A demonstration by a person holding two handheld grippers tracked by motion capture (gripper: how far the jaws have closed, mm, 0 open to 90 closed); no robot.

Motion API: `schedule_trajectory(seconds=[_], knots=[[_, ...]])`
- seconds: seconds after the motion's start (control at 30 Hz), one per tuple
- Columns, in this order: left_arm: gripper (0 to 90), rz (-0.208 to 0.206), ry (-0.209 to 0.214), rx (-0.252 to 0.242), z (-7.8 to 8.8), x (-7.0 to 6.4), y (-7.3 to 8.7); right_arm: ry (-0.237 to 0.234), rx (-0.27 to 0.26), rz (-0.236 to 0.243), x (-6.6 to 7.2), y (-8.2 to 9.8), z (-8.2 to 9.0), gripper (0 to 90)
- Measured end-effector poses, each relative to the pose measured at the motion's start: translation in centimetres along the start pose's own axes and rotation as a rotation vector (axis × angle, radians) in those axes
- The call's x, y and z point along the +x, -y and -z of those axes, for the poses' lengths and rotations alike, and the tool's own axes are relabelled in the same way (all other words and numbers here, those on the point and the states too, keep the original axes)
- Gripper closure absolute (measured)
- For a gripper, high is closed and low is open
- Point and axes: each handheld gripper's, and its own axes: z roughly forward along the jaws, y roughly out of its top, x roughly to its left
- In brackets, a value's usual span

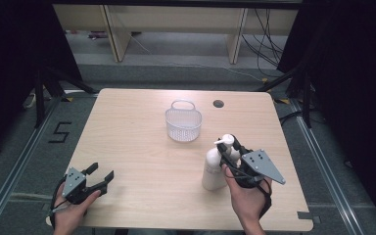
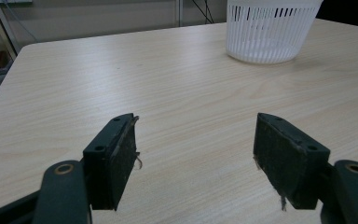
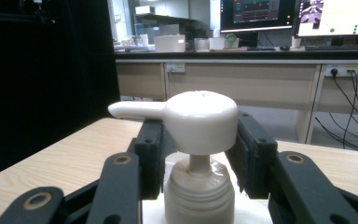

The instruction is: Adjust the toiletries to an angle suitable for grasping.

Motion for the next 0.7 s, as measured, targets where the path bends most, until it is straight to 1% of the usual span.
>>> schedule_trajectory(seconds=[0.03,0.07,0.1,0.13,0.17,0.2,0.23,0.27,0.3,0.37,0.4,0.43,0.47,0.5,0.53,0.57,0.6,0.67,0.7], knots=[[29.7,-0.001,0.0,0.0,0.0,0.0,0.0,0.0,0.011,-0.016,0.1,-0.1,0.0,59.7],[29.7,-0.001,0.0,0.0,0.0,0.0,0.0,-0.005,0.009,-0.015,0.1,-0.1,0.0,59.8],[29.7,0.0,0.001,-0.002,0.0,0.0,0.0,0.0,0.001,0.004,-0.1,-0.1,-0.1,59.8],[29.7,0.0,0.001,-0.002,0.0,0.0,0.0,0.003,0.013,-0.011,0.0,-0.2,-0.1,59.8],[29.6,0.001,0.001,-0.002,0.0,0.0,0.0,0.004,0.002,-0.009,0.0,-0.2,-0.1,59.9],[29.6,0.001,0.006,-0.006,-0.1,0.1,0.0,0.006,0.007,-0.005,-0.1,-0.3,-0.1,59.9],[29.6,0.001,0.004,-0.005,-0.1,0.1,0.0,-0.001,0.01,-0.022,0.0,-0.3,-0.2,59.9],[29.6,0.002,0.003,-0.004,-0.1,0.1,0.0,-0.004,0.007,-0.032,0.1,-0.4,-0.2,60.0],[29.6,0.003,0.004,-0.004,-0.1,0.1,0.0,-0.002,0.0,-0.021,0.0,-0.5,-0.2,60.0],[29.6,0.001,0.004,-0.005,-0.1,0.1,0.0,-0.008,-0.01,-0.037,0.2,-0.8,-0.3,60.1],[29.6,0.002,0.004,-0.005,-0.1,0.1,0.0,-0.009,-0.008,-0.027,0.2,-1.0,-0.3,60.1],[29.6,0.002,0.004,-0.005,-0.1,0.1,0.0,-0.012,-0.014,-0.044,0.3,-1.2,-0.4,60.1],[29.6,0.002,0.004,-0.005,-0.1,0.1,0.0,-0.012,-0.014,-0.044,0.3,-1.2,-0.4,60.1],[29.6,0.001,0.004,-0.006,0.0,0.0,0.0,-0.009,-0.017,-0.029,0.4,-1.6,-0.5,60.1],[29.6,0.001,0.005,-0.006,0.0,0.1,0.0,-0.01,-0.027,-0.024,0.5,-1.7,-0.7,60.1],[29.6,0.002,0.004,-0.006,-0.1,0.1,0.0,-0.001,-0.024,-0.024,0.6,-1.9,-0.7,60.1],[29.6,0.006,0.006,-0.01,0.0,0.0,0.0,0.001,-0.029,-0.012,0.6,-2.1,-0.8,60.1],[29.6,0.007,0.007,-0.014,-0.1,0.0,0.0,-0.002,-0.032,-0.021,0.7,-2.4,-1.1,60.1],[29.6,0.007,0.007,-0.013,-0.1,0.0,0.0,0.008,-0.035,-0.026,0.8,-2.6,-1.2,60.1]])
